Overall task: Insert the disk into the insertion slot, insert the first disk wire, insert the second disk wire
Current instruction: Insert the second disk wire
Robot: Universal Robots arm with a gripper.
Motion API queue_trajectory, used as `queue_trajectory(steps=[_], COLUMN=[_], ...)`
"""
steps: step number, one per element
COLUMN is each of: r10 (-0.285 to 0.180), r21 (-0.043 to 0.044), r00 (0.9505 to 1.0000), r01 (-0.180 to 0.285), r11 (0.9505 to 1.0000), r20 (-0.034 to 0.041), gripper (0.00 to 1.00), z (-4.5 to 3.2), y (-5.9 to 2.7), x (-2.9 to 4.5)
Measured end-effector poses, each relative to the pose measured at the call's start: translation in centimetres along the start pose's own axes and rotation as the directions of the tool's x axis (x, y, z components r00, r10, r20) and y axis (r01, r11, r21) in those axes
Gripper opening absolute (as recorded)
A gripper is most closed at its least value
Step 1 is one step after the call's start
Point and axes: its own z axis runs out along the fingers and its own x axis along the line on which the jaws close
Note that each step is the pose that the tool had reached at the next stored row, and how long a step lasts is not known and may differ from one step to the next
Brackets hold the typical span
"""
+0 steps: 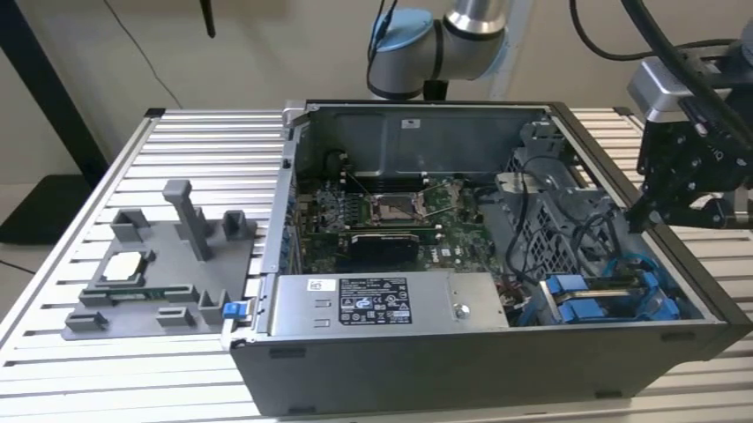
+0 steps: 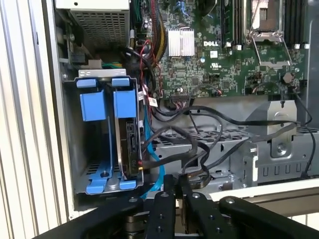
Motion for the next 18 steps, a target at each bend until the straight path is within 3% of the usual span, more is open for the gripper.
queue_trajectory(steps=[6, 13, 18], r10=[0.006, 0.007, 0.008], r21=[-0.0001, 0.0003, 0.0004], r00=[0.9999, 0.9999, 0.9999], r01=[-0.006, -0.007, -0.008], r11=[1.0, 1.0, 1.0], r20=[0.0119, 0.0114, 0.0114], gripper=[0.0, 0.0, 0.0], z=[-0.45, -0.53, -0.38], y=[1.49, 2.79, 3.24], x=[0.05, 0.47, 1.53])
